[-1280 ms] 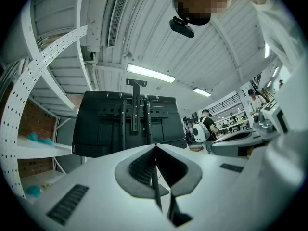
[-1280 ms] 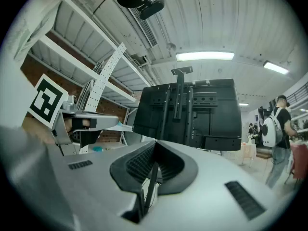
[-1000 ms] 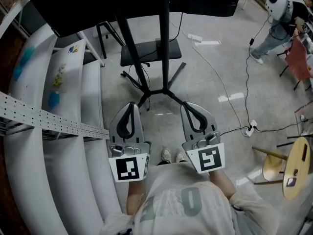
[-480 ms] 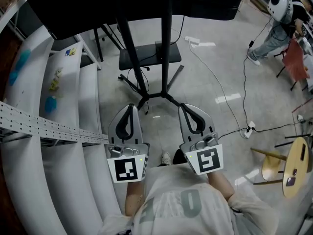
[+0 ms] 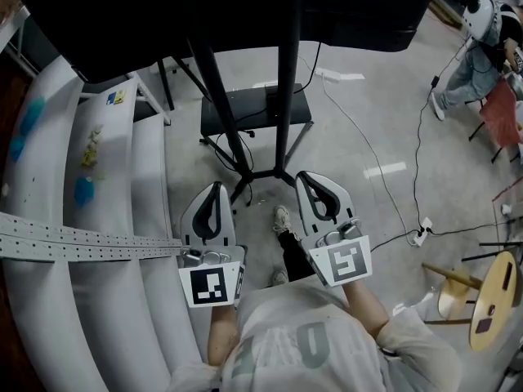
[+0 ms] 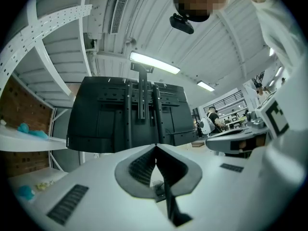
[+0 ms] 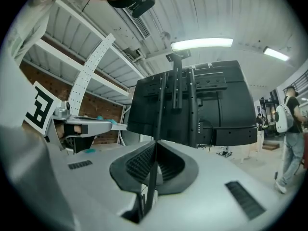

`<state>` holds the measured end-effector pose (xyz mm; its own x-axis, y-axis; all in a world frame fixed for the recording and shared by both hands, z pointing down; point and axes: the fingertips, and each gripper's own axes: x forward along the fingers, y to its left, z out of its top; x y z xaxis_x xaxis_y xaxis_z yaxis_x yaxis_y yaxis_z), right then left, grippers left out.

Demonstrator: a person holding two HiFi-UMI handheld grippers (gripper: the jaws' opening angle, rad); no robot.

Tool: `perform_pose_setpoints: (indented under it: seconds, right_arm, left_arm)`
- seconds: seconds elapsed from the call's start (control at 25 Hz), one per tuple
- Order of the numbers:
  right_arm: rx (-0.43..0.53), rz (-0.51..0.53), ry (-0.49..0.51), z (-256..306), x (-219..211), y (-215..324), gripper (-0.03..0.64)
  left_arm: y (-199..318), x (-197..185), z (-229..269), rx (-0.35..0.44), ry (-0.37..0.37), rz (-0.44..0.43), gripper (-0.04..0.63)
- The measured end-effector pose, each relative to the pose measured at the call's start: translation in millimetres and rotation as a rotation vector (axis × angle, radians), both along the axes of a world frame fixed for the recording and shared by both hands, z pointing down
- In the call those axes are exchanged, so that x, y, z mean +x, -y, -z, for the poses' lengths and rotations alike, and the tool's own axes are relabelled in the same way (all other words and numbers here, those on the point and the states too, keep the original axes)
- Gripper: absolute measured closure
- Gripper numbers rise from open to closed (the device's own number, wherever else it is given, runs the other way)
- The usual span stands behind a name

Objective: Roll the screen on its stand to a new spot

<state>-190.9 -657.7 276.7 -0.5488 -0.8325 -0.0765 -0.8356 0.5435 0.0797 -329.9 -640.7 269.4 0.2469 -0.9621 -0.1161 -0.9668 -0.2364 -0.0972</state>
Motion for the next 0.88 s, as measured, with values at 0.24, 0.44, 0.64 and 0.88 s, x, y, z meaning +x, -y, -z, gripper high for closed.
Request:
perform_pose_setpoints:
  seconds: [0.24,0.44,0.64,0.88]
  right_arm:
    - [0.026,0.034,-0.008,9.1,-3.6,108.8,0.597]
    - [0.025,0.07,0.002,8.7,-6.2,183.2,0.597]
    - [0.018,0.066,-0.005,11.3,-3.1,233.4,0.597]
    - [-0.012,-0.013,0.055,18.1,16.4,270.9,0.475]
  left_arm:
    - [103.0,-10.0,11.8,0.01,-0.002,0.065,0.58]
    - [180.8,-19.3,20.7,0.04,0.01,0.12,0.58]
    - [230.1,-31.0,18.0,0.025,0.014,0.175,0.58]
    - [267.6,-49.5,17.6,0.01,-0.003,0.234,0.402]
